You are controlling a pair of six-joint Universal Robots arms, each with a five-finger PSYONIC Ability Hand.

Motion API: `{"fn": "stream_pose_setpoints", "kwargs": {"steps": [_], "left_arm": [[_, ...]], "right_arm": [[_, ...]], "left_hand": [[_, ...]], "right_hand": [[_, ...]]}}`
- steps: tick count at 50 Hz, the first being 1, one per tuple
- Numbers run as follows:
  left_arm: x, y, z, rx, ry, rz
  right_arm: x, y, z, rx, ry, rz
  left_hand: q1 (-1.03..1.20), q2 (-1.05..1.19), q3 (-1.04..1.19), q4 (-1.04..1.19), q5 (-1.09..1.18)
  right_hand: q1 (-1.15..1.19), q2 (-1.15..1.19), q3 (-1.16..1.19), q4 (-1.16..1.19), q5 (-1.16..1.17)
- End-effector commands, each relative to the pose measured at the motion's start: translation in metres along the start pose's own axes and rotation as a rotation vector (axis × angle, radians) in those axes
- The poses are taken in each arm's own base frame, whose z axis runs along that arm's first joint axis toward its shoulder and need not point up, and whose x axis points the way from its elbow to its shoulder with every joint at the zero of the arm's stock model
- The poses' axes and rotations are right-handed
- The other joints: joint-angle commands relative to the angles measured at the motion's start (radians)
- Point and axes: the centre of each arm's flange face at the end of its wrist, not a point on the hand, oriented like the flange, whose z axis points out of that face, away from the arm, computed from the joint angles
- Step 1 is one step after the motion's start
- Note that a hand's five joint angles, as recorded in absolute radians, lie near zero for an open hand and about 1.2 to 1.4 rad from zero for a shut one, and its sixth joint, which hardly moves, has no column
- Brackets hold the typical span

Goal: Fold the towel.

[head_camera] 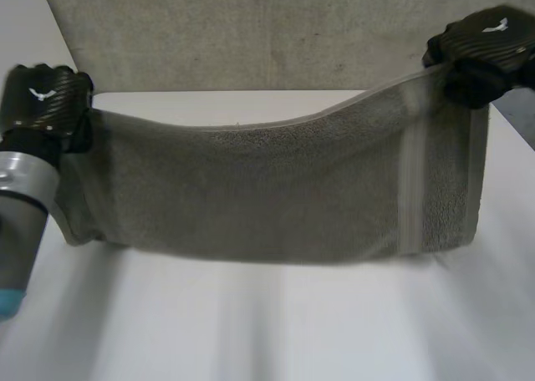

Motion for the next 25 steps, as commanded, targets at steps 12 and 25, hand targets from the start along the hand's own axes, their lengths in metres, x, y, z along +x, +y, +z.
{"fn": "stream_pose_setpoints", "kwargs": {"steps": [12, 25], "left_arm": [[-0.004, -0.028, 0.155, 0.275, -0.12, -0.011], [-0.036, -0.105, 0.163, 0.514, -0.172, -0.218]], "right_arm": [[0.046, -0.03, 0.128, 0.431, 0.349, -0.187], [0.059, -0.036, 0.126, 0.513, 0.378, -0.059]], "left_hand": [[0.079, 0.049, 0.05, 0.032, 0.049], [0.079, 0.049, 0.05, 0.032, 0.049]], "right_hand": [[0.072, 0.077, 0.058, 0.055, 0.053], [0.072, 0.077, 0.058, 0.055, 0.053]]}}
